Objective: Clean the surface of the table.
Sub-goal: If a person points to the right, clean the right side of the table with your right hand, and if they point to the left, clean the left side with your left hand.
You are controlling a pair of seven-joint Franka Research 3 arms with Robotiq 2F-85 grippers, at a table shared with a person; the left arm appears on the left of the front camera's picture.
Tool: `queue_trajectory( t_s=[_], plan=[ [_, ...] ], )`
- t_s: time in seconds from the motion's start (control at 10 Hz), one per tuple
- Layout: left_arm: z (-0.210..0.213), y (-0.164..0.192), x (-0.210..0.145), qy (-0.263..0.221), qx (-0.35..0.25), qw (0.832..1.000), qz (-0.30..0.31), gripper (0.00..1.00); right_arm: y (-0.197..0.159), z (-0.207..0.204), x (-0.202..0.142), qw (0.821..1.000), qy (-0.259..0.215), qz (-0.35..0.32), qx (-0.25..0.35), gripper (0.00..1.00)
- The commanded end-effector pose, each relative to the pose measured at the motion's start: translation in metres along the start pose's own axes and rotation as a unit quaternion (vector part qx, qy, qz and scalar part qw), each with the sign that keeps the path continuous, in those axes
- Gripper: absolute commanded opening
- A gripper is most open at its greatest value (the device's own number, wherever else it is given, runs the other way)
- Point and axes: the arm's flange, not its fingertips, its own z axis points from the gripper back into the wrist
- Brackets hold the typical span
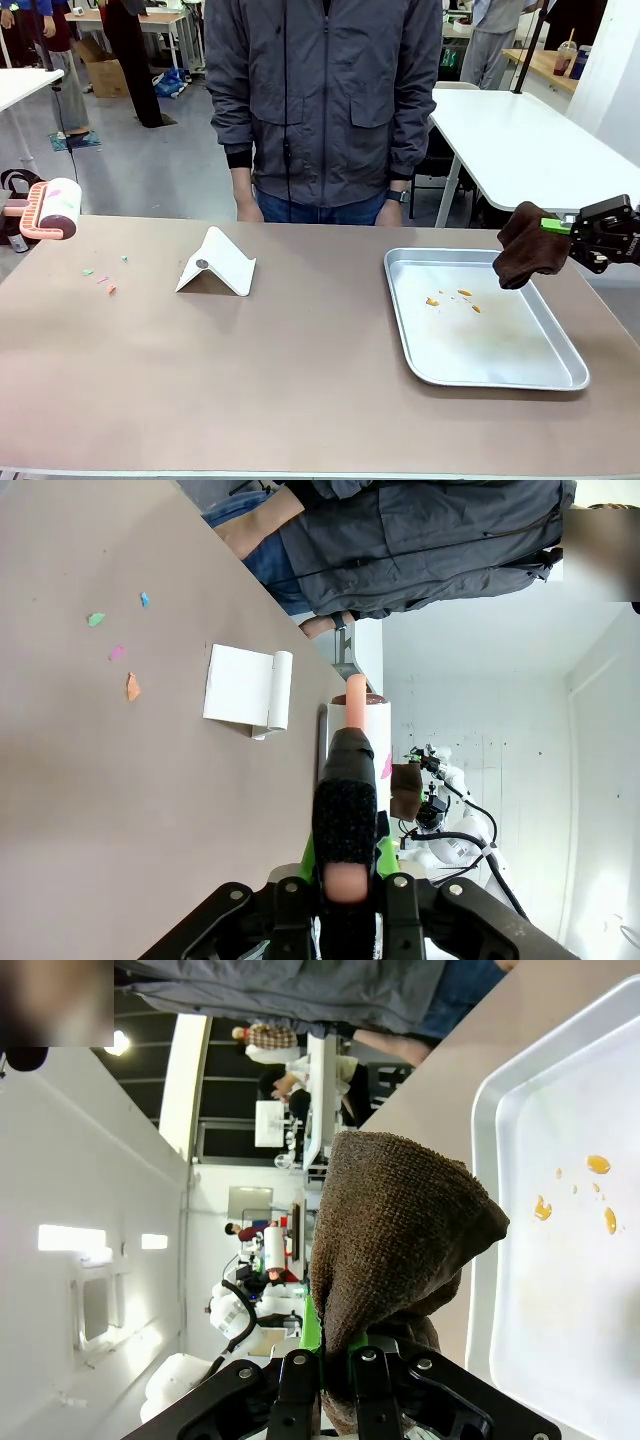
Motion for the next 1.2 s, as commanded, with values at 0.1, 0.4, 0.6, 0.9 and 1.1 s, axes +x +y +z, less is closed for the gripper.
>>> queue_trajectory(
  t_s=[0.1, 0.4, 0.6, 0.9, 1.1],
  plan=[
    [0.0026, -0.0011, -0.0002, 0.007, -0.005, 1.000, -0.008, 0.00, 0.0055, -0.0028, 0.0012, 1.000, -0.006, -0.001, 0.000, 0.00],
    [0.0026, -0.0011, -0.0002, 0.007, -0.005, 1.000, -0.008, 0.00, 0.0055, -0.0028, 0.0012, 1.000, -0.006, -0.001, 0.000, 0.00],
    [0.0026, -0.0011, -0.0002, 0.007, -0.005, 1.000, -0.008, 0.00, 0.0055, -0.0028, 0.0012, 1.000, -0.006, -0.001, 0.000, 0.00],
    [0.0026, -0.0011, -0.0002, 0.007, -0.005, 1.000, -0.008, 0.00, 0.0055, -0.0028, 0.0012, 1.000, -0.006, -0.001, 0.000, 0.00],
    [-0.0038, -0.0015, 0.0022, 0.014, 0.031, 0.999, -0.012, 0.22, 0.0055, -0.0028, 0.0012, 1.000, -0.006, -0.001, 0.000, 0.00]
  ],
)
